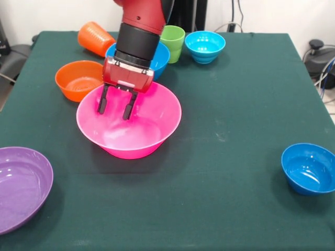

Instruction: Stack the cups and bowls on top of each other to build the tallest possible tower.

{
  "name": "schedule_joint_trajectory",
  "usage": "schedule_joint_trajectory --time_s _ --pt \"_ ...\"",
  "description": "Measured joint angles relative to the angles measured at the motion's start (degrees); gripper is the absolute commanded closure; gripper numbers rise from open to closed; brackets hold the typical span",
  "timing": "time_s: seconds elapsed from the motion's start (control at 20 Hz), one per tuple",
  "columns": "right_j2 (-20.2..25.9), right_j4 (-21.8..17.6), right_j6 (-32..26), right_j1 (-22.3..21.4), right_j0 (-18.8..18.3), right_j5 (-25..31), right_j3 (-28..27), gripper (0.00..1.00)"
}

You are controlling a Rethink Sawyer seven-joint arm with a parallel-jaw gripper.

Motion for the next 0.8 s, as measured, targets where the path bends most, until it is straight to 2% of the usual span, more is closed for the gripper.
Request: schedule_joint_trajectory --time_s 0.15,0.45,0.7,0.8 --pt "1.6 -0.3 0.0 -1.7 -1.9 0.9 0.9 0.0" --pt "7.3 -1.9 0.0 -7.2 -9.2 6.2 3.1 0.0" --pt "8.8 -3.2 0.0 -9.1 -12.0 8.1 3.5 0.0" --pt "11.0 -4.4 0.0 -10.3 -14.0 9.1 3.6 0.0"
